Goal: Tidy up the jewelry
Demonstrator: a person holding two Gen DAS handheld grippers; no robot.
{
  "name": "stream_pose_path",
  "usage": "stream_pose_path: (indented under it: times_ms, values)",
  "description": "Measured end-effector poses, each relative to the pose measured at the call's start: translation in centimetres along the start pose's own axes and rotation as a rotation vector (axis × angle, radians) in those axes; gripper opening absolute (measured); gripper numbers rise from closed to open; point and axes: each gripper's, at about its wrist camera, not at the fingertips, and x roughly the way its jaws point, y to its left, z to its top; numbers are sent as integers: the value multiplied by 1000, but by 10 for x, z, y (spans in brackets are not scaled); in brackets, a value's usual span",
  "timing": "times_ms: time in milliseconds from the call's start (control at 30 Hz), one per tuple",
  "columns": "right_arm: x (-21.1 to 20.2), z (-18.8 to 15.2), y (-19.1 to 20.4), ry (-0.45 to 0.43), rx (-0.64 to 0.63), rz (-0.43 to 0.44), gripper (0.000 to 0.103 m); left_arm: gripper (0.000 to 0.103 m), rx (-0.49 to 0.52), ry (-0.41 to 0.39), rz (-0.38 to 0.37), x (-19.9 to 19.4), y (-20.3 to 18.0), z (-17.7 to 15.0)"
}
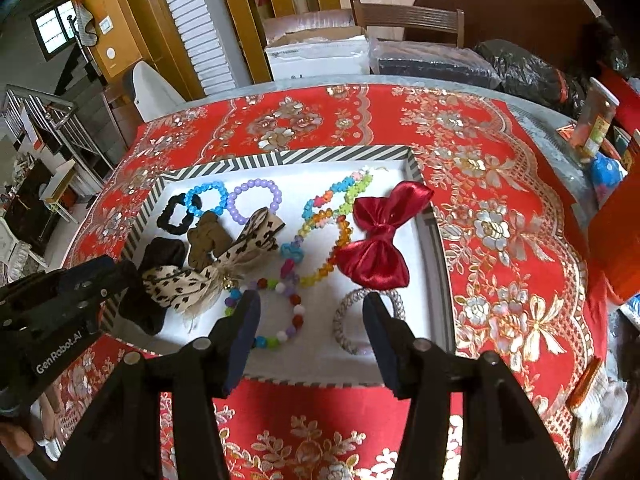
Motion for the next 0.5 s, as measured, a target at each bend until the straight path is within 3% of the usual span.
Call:
stream_pose_path:
  times_ms: [500]
  values:
    - [-34, -21, -2, -25, -26, 18, 57, 17, 13, -53, 6, -34, -17, -22]
